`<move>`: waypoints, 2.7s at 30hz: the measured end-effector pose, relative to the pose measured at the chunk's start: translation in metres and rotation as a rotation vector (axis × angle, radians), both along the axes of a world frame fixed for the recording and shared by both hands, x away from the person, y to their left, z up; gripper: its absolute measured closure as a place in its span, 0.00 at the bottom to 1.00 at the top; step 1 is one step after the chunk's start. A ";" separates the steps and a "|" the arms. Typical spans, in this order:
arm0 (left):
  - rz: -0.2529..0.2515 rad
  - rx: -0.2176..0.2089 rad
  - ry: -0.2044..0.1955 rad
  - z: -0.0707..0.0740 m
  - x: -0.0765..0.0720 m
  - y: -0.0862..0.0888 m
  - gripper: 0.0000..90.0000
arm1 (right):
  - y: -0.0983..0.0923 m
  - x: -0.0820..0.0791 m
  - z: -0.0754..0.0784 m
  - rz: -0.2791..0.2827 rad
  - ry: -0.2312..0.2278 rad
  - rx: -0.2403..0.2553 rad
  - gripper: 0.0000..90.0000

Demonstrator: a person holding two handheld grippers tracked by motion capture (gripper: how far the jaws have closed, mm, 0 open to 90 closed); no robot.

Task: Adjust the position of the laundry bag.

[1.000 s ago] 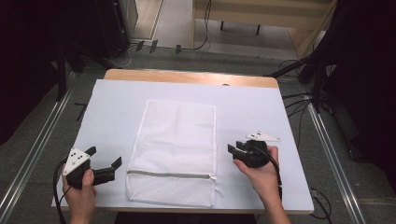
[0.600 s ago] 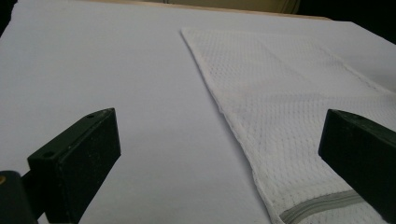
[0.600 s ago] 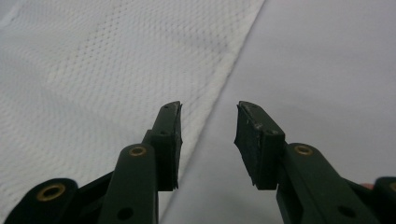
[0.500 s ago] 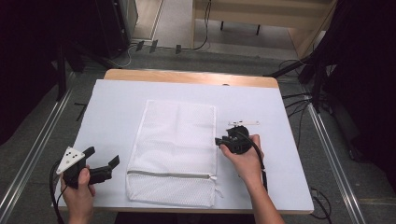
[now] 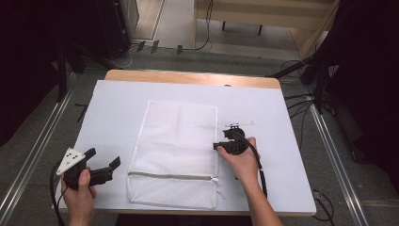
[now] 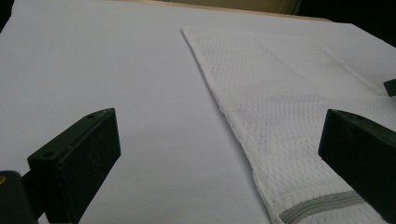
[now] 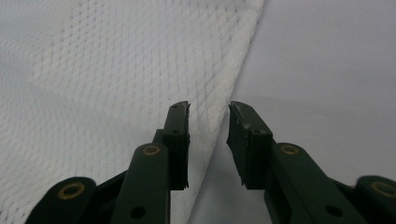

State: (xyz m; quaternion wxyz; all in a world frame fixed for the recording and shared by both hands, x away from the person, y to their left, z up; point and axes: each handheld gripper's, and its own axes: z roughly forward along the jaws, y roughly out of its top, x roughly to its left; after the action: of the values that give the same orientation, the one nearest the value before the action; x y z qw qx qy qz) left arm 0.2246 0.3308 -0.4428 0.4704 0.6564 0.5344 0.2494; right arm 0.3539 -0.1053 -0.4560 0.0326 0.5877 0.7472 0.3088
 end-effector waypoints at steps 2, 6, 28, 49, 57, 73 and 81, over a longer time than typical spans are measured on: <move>0.002 0.000 0.001 0.000 0.000 0.000 0.00 | 0.001 0.000 0.000 -0.002 0.005 0.000 0.79; 0.005 0.001 0.004 0.000 0.000 0.000 0.00 | 0.009 -0.005 -0.002 -0.004 -0.006 -0.033 0.80; 0.006 0.014 0.013 -0.001 0.001 -0.003 0.00 | 0.009 -0.012 0.001 -0.014 -0.093 -0.138 1.00; -0.007 0.020 0.020 -0.003 0.002 -0.007 0.00 | -0.034 -0.002 0.012 -0.056 -0.105 -0.128 1.00; -0.011 0.026 0.022 -0.003 0.002 -0.009 0.00 | -0.054 0.003 0.015 -0.070 -0.116 -0.137 1.00; -0.014 0.031 0.028 -0.004 0.003 -0.010 0.00 | -0.077 0.010 0.016 -0.105 -0.197 -0.115 0.82; -0.017 0.031 0.034 -0.005 0.003 -0.011 0.00 | -0.094 -0.014 0.019 -0.067 -0.236 -0.094 0.67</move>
State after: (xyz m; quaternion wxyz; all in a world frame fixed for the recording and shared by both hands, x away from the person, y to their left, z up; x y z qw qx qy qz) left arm 0.2276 0.3196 -0.4479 0.4532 0.6724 0.5326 0.2425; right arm 0.3397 -0.1992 -0.4370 0.1582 0.5696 0.7318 0.3391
